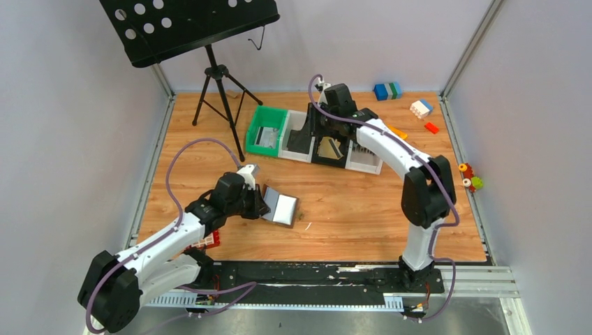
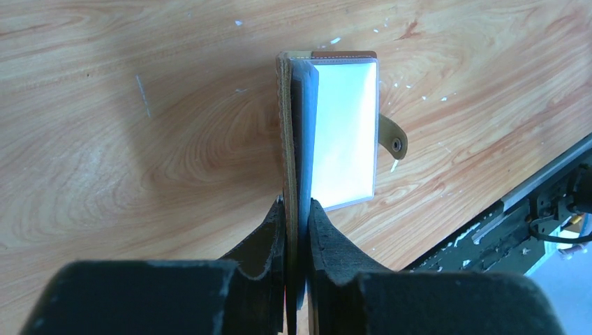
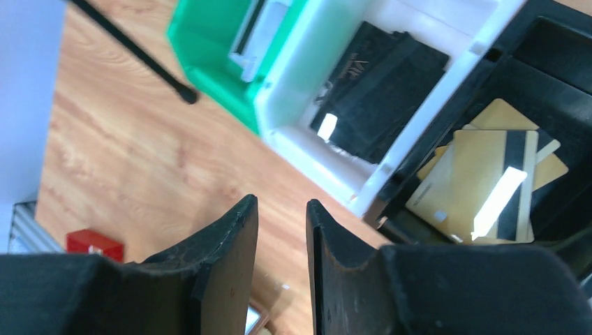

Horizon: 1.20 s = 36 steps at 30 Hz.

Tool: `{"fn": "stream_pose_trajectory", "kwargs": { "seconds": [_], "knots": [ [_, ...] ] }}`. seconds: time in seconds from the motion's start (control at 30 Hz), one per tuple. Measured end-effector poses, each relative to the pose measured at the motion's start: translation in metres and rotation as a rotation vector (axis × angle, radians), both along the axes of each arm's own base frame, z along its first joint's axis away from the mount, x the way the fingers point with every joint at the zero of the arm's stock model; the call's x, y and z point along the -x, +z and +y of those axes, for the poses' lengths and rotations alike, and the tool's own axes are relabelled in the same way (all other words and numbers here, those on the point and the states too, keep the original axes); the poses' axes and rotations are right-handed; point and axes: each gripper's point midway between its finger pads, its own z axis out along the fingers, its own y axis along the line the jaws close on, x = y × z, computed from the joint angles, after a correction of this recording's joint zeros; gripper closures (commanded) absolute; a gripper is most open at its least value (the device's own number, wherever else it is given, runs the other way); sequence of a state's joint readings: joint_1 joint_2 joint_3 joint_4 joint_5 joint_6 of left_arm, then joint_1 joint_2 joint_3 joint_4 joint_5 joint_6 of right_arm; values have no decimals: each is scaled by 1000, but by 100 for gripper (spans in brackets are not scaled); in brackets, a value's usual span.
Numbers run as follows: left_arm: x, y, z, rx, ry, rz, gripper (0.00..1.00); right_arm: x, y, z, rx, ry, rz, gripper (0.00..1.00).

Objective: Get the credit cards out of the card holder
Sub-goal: Remove the credit card from the card holder.

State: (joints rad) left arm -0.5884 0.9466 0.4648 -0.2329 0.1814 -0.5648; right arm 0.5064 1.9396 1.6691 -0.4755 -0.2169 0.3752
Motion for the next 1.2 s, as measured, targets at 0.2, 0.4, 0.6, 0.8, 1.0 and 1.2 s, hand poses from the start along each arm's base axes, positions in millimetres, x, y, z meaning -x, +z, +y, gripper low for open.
{"fn": "stream_pose_trajectory", "kwargs": {
  "seconds": [0.2, 0.4, 0.6, 0.8, 1.0, 1.2],
  "knots": [
    [2, 0, 2, -27, -10, 19, 100, 41, 47, 11, -80, 71, -96, 68],
    [2, 7, 4, -25, -4, 7, 100, 79, 40, 15, -86, 106, -97, 69],
    [6, 9, 7, -26, 2, 12, 100, 107, 31, 9, -89, 111, -106, 69],
    [8, 8, 7, -29, 0, 22, 100, 128, 48, -17, -109, 65, -179, 69],
    [11, 7, 7, -17, -2, 24, 100, 164, 63, -36, -199, 69, -222, 68],
    [17, 6, 7, -2, -17, 25, 100, 212, 22, -42, -230, 105, -118, 68]
  ]
}}
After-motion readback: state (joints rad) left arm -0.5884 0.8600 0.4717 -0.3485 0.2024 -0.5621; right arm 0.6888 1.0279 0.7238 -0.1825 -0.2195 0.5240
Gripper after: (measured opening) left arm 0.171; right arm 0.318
